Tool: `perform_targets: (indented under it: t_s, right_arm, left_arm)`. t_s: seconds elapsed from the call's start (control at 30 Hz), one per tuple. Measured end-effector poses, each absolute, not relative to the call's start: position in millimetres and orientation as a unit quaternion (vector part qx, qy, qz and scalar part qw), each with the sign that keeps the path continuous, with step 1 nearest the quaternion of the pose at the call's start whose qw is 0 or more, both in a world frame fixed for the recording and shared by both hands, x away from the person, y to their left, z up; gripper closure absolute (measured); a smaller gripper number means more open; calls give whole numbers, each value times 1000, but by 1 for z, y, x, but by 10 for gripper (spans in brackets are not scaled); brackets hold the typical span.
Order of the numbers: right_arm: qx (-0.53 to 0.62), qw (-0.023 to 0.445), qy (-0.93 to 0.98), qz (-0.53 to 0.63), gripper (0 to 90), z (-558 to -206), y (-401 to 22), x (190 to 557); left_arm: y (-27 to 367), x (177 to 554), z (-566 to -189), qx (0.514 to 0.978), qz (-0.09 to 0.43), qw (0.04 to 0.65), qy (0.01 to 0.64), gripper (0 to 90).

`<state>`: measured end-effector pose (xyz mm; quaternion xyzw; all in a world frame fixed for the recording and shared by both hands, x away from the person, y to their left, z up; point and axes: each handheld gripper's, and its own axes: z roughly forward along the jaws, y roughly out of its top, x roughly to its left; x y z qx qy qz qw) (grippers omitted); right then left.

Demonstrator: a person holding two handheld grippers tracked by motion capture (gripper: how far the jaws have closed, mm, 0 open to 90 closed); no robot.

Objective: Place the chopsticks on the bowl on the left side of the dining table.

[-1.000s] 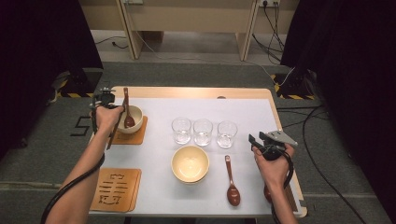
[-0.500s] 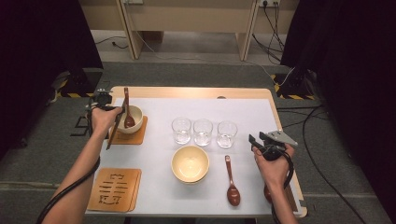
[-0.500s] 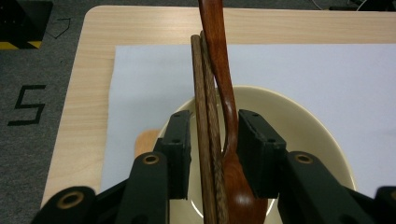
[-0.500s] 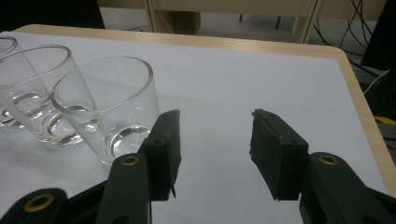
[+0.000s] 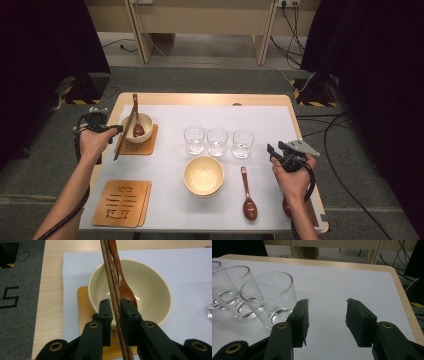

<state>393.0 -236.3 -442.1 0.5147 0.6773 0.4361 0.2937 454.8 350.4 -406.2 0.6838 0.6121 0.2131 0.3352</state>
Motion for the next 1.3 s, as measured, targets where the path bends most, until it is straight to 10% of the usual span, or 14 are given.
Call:
perform_targets:
  t_s: [1.3]
  right_arm:
    - [512, 297, 679, 435, 534, -443, -234, 393]
  left_arm:
    - [344, 412, -432, 720, 190, 338, 575, 889]
